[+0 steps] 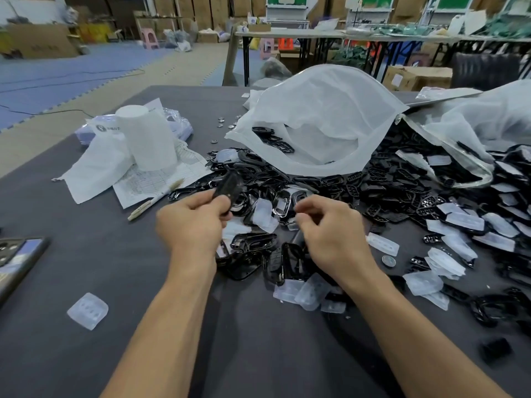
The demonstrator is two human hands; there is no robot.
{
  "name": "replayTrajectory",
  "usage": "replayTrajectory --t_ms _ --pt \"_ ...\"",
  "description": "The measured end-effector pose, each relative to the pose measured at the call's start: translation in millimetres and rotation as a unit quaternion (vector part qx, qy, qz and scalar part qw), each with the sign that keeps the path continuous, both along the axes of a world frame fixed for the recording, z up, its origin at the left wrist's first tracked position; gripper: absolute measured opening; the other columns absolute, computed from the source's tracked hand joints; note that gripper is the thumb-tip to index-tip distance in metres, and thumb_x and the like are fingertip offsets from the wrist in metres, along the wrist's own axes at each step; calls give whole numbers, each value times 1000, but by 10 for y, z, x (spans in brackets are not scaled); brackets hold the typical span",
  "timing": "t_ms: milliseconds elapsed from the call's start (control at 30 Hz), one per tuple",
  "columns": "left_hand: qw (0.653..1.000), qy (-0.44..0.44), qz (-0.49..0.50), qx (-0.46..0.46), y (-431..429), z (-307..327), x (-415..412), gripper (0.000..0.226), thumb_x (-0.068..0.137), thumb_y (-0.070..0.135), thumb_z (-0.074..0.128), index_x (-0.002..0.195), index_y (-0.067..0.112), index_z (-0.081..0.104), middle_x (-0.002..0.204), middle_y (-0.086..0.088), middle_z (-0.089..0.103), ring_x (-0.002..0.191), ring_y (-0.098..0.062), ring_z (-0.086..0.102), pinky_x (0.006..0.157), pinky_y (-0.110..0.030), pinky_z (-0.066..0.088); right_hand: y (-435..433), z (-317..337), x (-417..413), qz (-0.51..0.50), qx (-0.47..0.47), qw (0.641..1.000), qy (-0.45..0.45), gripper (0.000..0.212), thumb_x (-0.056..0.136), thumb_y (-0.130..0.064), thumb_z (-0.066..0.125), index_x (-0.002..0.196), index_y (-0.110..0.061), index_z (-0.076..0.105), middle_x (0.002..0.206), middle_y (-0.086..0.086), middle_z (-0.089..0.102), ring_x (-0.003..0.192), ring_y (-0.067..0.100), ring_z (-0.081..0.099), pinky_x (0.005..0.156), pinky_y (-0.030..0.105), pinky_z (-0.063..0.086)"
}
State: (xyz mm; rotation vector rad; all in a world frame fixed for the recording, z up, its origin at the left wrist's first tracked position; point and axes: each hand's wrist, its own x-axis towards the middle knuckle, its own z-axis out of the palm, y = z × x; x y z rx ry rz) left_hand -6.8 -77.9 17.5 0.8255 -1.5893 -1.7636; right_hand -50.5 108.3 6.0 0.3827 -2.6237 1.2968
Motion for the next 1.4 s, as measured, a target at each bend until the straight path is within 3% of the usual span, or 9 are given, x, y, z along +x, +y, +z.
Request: replayTrajectory --t_ms 167,267,367,467,567,767,967,1133,1400 --pt "996 29 -1 82 -46 -11 20 21 76 -4 83 75 16 74 63 -5 75 51 -15 68 49 -21 52 -466 39 -283 50 145 988 -20 36 86 -29 75 122 -25 72 105 -3 69 105 19 59 86 30 44" --pt "996 37 -15 82 -41 -20 12 19 76 -3 84 77 13 76 62 -4 74 51 -13 67 49 -19 51 -583 38 -366 41 165 985 -22 20 82 -24 80 100 -28 71 101 -6 66 102 21 60 84 33 45" --pt "996 42 -33 67 -18 -27 21 16 75 -1 86 78 12 78 62 -4 74 53 -13 66 51 -18 51 -524 20 -368 33 93 993 -63 21 82 -18 76 70 -30 65 75 -14 64 75 3 61 75 27 48" --pt "996 44 -47 65 25 -28 30 18 75 -2 87 75 14 77 62 -3 74 53 -12 66 51 -18 52 -328 62 -268 24 -73 992 -100 20 84 -16 79 68 -25 71 64 -13 68 58 0 58 65 22 51" --pt "996 36 -74 40 121 -37 27 20 75 -1 86 73 18 77 62 -3 75 52 -12 67 51 -18 53 -118 149 -32 60 -277 949 -142 26 90 -9 76 69 -24 75 65 0 69 55 10 56 57 27 52" --pt "989 17 -144 -2 330 -87 16 20 72 5 92 72 20 79 66 -2 77 53 -11 69 52 -21 54 -12 266 272 138 -420 877 -187 4 73 -17 81 71 -14 80 65 7 69 52 13 58 53 23 52" --pt "980 32 -196 -23 504 -64 79 19 64 24 95 76 31 82 72 -3 79 63 -17 76 56 -31 61 -33 214 307 86 -389 912 -96 12 82 4 80 73 -5 79 63 11 72 50 14 61 50 23 51" --pt "979 54 -189 53 548 -51 59 16 82 3 84 74 17 82 69 -7 76 52 -14 63 55 -24 56 59 151 192 23 -330 943 -38 16 85 -7 82 74 -18 78 67 1 72 57 12 61 58 27 53" --pt "955 35 -248 157 580 -66 28 7 94 3 70 96 7 75 87 -8 78 76 -18 74 66 -26 62 65 64 132 9 -309 948 -80 15 88 -9 80 75 -17 77 68 5 74 57 16 68 61 33 58"
